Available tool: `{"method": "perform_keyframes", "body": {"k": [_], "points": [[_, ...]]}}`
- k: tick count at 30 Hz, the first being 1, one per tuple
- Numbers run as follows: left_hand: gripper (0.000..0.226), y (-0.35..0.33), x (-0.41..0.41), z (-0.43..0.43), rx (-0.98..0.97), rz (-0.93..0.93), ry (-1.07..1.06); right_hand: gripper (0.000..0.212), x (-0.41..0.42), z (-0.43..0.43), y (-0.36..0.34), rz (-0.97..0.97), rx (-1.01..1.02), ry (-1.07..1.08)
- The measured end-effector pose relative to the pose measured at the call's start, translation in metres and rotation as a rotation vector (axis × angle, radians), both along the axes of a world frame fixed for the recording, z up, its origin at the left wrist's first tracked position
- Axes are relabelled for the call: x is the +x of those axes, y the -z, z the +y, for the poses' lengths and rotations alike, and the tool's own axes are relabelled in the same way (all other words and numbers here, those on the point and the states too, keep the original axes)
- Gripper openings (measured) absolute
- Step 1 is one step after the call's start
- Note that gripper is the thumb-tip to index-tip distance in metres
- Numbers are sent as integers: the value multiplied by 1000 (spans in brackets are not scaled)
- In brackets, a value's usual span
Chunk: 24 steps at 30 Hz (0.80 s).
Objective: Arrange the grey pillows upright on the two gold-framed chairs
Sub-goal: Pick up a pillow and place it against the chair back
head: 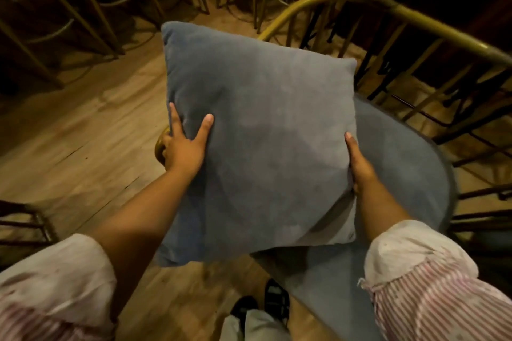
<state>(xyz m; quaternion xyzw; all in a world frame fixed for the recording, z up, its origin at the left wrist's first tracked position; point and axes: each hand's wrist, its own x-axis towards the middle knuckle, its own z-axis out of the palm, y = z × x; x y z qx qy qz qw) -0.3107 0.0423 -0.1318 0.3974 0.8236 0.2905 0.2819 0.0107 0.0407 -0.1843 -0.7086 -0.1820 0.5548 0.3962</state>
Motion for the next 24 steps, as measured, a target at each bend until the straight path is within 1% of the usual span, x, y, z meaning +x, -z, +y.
{"method": "perform_keyframes", "body": {"k": [1, 2, 4, 6, 7, 8, 10, 12, 14, 16, 17, 18, 19, 20, 21, 22, 24], "points": [[85, -4, 2, -2, 35, -4, 20, 107, 6, -7, -7, -8, 5, 31], [84, -7, 4, -4, 69, -26, 36, 99, 9, -15, -18, -32, -1, 54], [87, -12, 11, -5, 111, -156, 96, 86, 19, -33, -36, -95, -3, 129], [93, -19, 23, -4, 108, -313, 186, 79, 32, -54, -49, -160, -10, 212], [90, -21, 30, -1, 103, -364, 232, 77, 39, -65, -52, -181, -13, 244], [82, -23, 38, 2, 100, -401, 286, 75, 46, -76, -55, -194, -20, 278], [69, -24, 54, 12, 62, -442, 404, 74, 59, -95, -56, -184, -27, 308], [67, -27, 67, 23, -8, -471, 507, 84, 66, -113, -58, -178, -68, 316], [73, -28, 77, 36, -66, -474, 576, 104, 77, -128, -50, -177, -118, 321], [86, -28, 87, 45, -137, -467, 644, 119, 93, -142, -32, -170, -146, 315], [94, -27, 90, 48, -170, -463, 678, 121, 99, -148, -26, -156, -170, 304], [95, -26, 97, 50, -196, -461, 716, 117, 97, -152, -32, -131, -200, 293], [88, -23, 103, 53, -216, -447, 745, 106, 98, -155, -34, -112, -238, 270], [77, -20, 109, 54, -228, -430, 764, 88, 98, -157, -36, -106, -270, 251], [72, -15, 114, 55, -244, -406, 773, 72, 98, -159, -36, -94, -282, 235], [73, -10, 119, 55, -264, -371, 783, 63, 100, -162, -32, -84, -290, 221], [90, 8, 126, 50, -354, -278, 848, 57, 100, -166, -24, -69, -336, 174]]}}
